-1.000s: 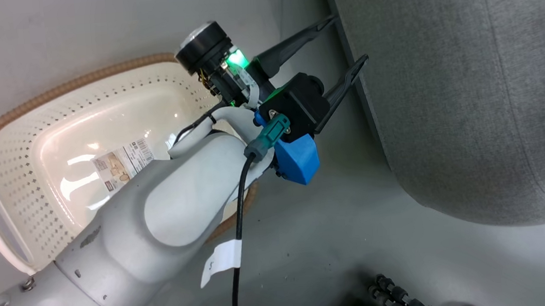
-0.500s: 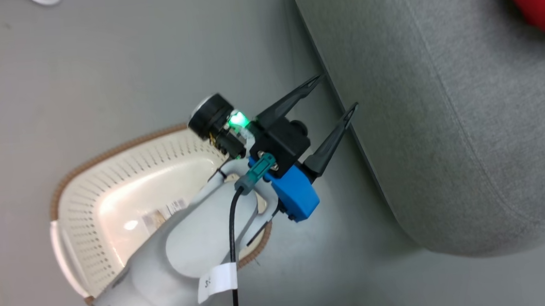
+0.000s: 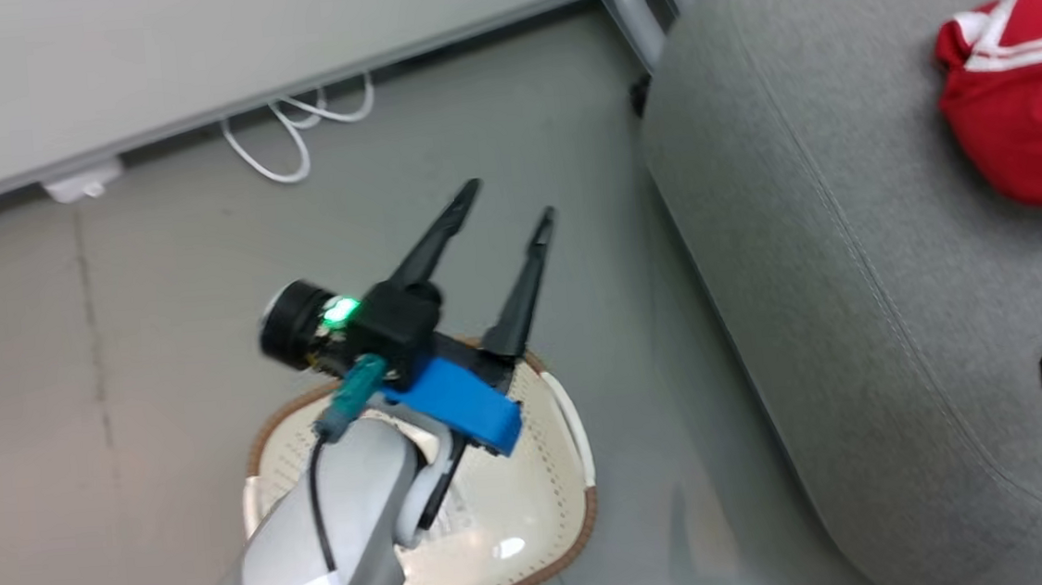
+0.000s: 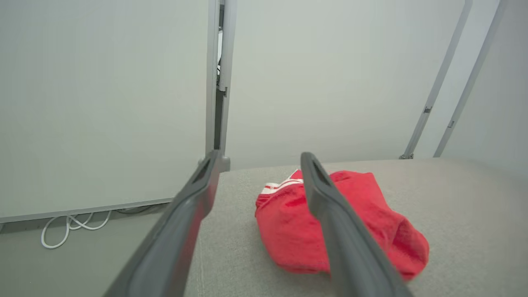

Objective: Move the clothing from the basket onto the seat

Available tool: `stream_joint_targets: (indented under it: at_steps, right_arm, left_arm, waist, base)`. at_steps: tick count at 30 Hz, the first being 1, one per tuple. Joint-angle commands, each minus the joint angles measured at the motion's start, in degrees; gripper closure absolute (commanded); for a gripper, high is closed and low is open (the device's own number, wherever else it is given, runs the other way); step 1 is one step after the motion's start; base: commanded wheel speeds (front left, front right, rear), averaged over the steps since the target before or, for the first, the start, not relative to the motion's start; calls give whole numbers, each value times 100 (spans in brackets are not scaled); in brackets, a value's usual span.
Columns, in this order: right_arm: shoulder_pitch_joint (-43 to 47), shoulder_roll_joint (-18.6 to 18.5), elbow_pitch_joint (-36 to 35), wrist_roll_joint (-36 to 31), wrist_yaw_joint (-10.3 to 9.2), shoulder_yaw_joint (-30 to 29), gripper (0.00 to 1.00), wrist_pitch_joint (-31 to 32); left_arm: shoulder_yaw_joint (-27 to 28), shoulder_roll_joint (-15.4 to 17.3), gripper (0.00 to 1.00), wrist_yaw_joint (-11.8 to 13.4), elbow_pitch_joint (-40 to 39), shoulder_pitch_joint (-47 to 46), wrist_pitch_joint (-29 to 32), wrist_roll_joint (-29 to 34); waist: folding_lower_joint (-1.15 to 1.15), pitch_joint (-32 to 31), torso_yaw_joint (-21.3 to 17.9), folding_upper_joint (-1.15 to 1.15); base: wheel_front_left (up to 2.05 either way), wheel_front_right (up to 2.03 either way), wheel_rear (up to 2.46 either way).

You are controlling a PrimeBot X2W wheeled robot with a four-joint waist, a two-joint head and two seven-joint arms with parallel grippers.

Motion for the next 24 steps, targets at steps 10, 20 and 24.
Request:
stream_joint_targets:
  at_steps: [10, 20, 24]
  right_arm:
    - [251, 208, -39, -7, 1, 621, 0, -22]
    - [402, 469, 103, -2, 1, 1015, 0, -22]
    - [521, 559, 175, 4, 1, 1112, 0, -22]
  left_arm:
    - [1577, -67, 0, -45, -620, 982, -26, 648]
    - [2688, -257, 0, -311, -779, 1786, -27, 1093]
    - [3032, -343, 0, -392, -794, 2068, -27, 1194]
  waist:
    - [1, -768, 806, 0]
    - [1, -1178, 1089, 0]
    - [1, -1330, 1140, 0]
  base:
    - [0, 0, 0]
    - [0, 0, 0]
    - [0, 0, 0]
